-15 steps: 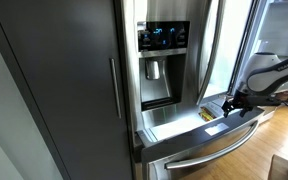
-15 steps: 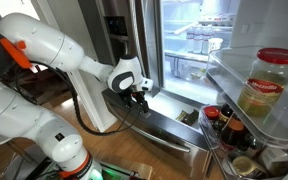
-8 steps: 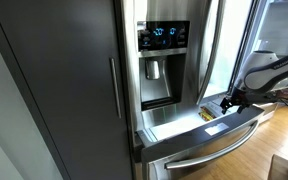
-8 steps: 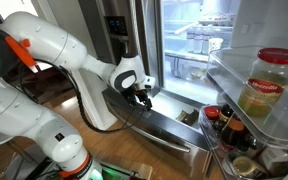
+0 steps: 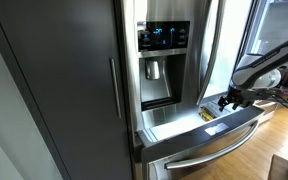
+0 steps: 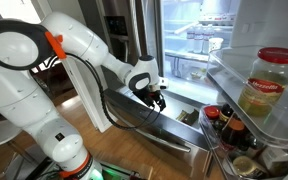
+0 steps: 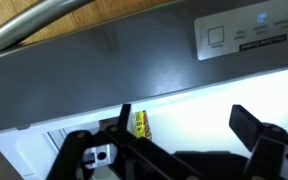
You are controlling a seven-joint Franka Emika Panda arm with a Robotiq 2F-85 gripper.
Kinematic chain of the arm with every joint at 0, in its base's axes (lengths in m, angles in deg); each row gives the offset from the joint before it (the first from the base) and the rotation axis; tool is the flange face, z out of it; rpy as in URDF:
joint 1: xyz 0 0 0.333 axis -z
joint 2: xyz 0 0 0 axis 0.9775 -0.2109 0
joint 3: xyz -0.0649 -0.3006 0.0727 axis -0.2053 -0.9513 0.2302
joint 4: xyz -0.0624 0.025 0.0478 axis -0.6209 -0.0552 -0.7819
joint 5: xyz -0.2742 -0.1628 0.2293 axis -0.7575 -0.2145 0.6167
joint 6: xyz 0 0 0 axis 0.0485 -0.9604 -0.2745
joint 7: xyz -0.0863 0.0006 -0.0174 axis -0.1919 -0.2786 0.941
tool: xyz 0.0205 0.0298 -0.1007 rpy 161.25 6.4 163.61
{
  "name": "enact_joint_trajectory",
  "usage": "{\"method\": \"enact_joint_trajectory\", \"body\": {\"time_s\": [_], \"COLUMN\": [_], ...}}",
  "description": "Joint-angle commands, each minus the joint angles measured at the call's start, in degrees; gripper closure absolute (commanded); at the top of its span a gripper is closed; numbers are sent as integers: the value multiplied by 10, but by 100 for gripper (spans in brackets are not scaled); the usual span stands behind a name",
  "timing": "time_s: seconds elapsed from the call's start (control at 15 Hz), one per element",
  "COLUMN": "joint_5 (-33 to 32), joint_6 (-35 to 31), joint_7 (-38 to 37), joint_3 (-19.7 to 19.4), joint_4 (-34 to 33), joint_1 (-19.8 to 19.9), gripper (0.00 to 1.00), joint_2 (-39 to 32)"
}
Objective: Take a packet out of the freezer drawer and put it in the refrigerator then close the drawer
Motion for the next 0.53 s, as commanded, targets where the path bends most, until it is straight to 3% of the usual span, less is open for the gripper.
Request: {"method": "enact_joint_trajectory", "body": {"time_s": [0.0,0.47], "joint_5": [58,84], "joint_6": [-15,-33], "joint_7": [86,154], "joint_3": [-8,9], "joint_4": [-45,-97], "joint_1": [-1,34], "gripper": [0,0], "joint_2": [-70,-157]}}
